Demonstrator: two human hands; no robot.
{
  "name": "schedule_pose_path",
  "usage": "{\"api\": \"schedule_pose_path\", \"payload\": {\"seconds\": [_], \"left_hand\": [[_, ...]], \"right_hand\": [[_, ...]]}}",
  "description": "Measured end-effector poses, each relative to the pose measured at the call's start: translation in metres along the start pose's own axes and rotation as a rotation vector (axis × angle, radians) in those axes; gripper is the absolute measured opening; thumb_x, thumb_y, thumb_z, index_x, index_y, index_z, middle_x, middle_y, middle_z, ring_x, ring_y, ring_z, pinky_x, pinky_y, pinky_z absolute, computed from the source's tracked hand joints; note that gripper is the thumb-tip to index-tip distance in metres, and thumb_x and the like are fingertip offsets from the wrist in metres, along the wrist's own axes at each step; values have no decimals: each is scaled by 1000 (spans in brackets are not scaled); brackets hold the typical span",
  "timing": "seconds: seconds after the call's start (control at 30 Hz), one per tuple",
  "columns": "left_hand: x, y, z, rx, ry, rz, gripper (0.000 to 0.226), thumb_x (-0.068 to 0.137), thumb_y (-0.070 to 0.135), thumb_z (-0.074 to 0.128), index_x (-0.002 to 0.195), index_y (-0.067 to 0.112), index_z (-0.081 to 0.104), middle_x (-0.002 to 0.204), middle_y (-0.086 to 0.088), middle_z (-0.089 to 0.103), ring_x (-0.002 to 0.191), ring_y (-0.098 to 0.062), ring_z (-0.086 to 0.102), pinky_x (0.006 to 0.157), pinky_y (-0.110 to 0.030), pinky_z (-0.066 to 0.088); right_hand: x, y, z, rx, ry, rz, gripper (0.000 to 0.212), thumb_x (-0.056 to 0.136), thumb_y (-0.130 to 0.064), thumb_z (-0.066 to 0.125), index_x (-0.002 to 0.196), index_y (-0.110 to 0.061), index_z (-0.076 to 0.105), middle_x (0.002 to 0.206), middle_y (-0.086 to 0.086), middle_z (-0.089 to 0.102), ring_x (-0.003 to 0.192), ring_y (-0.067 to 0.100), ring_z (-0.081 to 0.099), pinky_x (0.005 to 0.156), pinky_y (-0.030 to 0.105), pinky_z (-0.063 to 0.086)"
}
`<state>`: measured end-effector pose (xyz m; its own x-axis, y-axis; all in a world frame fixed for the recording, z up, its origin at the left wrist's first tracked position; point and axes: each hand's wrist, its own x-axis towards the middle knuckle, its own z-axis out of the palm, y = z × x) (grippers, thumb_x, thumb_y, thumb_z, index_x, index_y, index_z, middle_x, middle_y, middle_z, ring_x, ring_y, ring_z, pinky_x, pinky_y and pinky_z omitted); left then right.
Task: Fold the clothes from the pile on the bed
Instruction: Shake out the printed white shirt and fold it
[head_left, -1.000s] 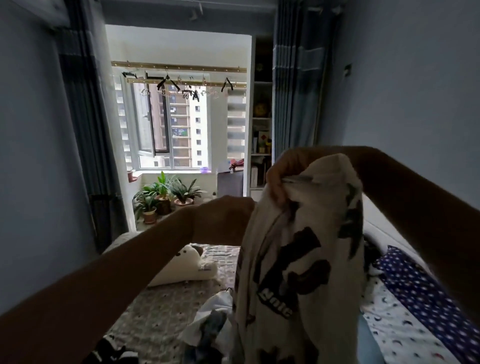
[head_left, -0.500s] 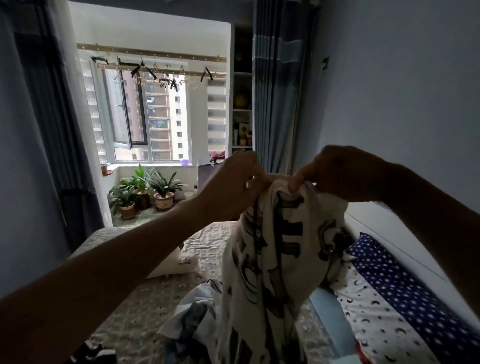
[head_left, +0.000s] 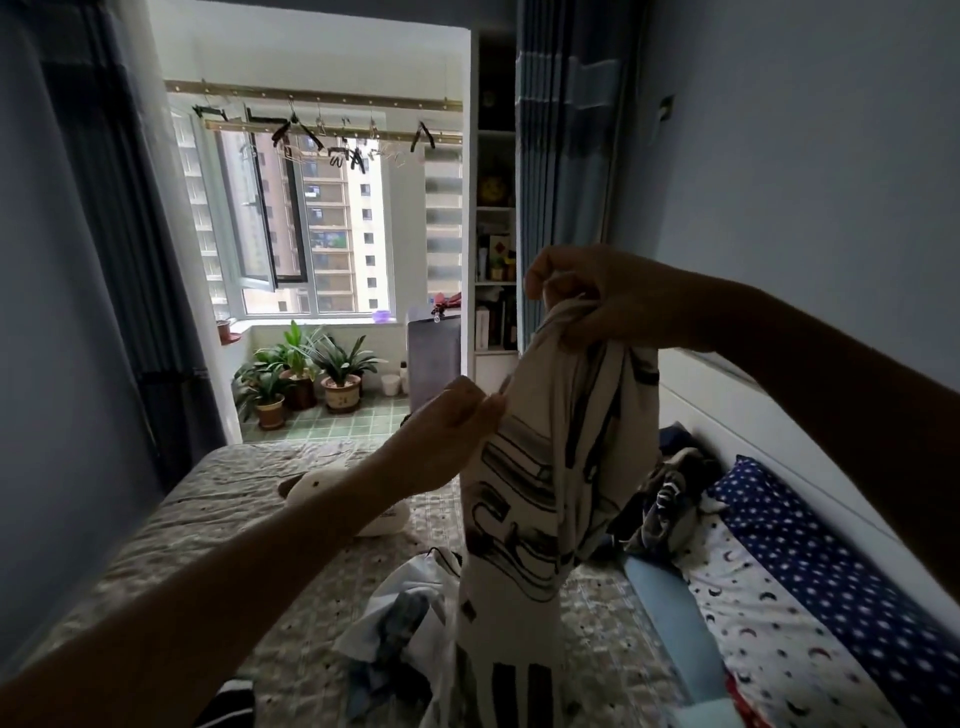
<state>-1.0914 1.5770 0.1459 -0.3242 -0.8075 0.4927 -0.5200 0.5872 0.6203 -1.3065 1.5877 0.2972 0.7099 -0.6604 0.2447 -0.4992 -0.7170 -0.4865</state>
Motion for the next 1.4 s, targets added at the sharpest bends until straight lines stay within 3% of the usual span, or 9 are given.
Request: {"api": "schedule_pose_path", "payload": {"seconds": [0.1, 0.3, 0.5, 0.6, 0.8, 1.0, 1.17, 1.27, 1.4], "left_hand": [[-4, -15, -3, 327, 161, 0, 31, 93, 53, 51, 69, 40, 65, 87, -3, 59, 87, -17, 55, 80, -36, 43], [-8, -18, -5, 269, 361, -118, 37, 90, 43, 62, 67, 19, 77, 54, 9, 66, 51, -2, 61, 54, -22, 47], [6, 8, -29, 172, 691, -12, 20, 75, 5, 75, 75, 14, 58, 65, 9, 53, 58, -3, 49, 55, -13, 40], [18, 19, -45, 142, 628, 34, 11, 82, 6, 66, 92, 12, 63, 72, 6, 56, 67, -9, 53, 61, -26, 44], [24, -5, -60, 89, 349, -87, 30, 99, 15, 46, 72, 24, 55, 69, 3, 53, 64, -14, 50, 58, -30, 37], [18, 1, -67, 153, 132, 124, 29, 92, 31, 42, 70, 35, 59, 65, 7, 57, 61, 0, 53, 60, -25, 42], [16, 14, -100, 113, -237, 161, 11, 84, 42, 67, 74, 46, 70, 66, 14, 68, 56, 0, 62, 53, -13, 46], [17, 3, -129, 208, -188, 147, 11, 79, 45, 75, 77, 35, 73, 67, 4, 70, 60, -8, 65, 56, -20, 50], [9, -21, -142, 137, 39, 137, 32, 75, 55, 69, 64, 26, 59, 56, 5, 54, 52, -14, 51, 52, -31, 43]], "right_hand": [[5, 2, 7, -11, 37, 8, 24, 88, -6, 62, 98, -26, 54, 70, -5, 51, 54, -3, 53, 52, 11, 43], [6, 14, 12, -292, 13, 89, 15, 87, -24, 68, 99, -23, 60, 82, -5, 58, 66, 2, 57, 57, 12, 42], [-7, 40, 3, -392, 214, 251, 9, 90, -16, 64, 96, -9, 65, 82, 2, 63, 74, 11, 60, 60, 20, 42], [-16, 51, 3, -554, 344, 321, 7, 86, -15, 67, 90, -14, 61, 76, 1, 59, 74, 21, 60, 61, 27, 42], [-47, 90, -5, -516, 542, 478, 11, 79, -14, 68, 83, -18, 58, 82, 7, 65, 76, 28, 64, 70, 39, 55], [-60, 104, 2, 230, 433, 684, 13, 97, -15, 52, 97, -8, 62, 94, 14, 63, 85, 28, 63, 75, 39, 55], [-65, 101, 5, 463, 514, 583, 15, 93, -18, 58, 104, -9, 59, 96, 13, 56, 79, 20, 54, 68, 25, 43], [-71, 95, -8, 439, 284, 409, 41, 74, -50, 74, 89, -13, 62, 77, 3, 62, 68, 14, 59, 61, 20, 50], [-69, 90, -15, -7, 71, 299, 11, 77, -22, 74, 85, -16, 70, 82, 3, 73, 78, 13, 71, 66, 24, 55]]}}
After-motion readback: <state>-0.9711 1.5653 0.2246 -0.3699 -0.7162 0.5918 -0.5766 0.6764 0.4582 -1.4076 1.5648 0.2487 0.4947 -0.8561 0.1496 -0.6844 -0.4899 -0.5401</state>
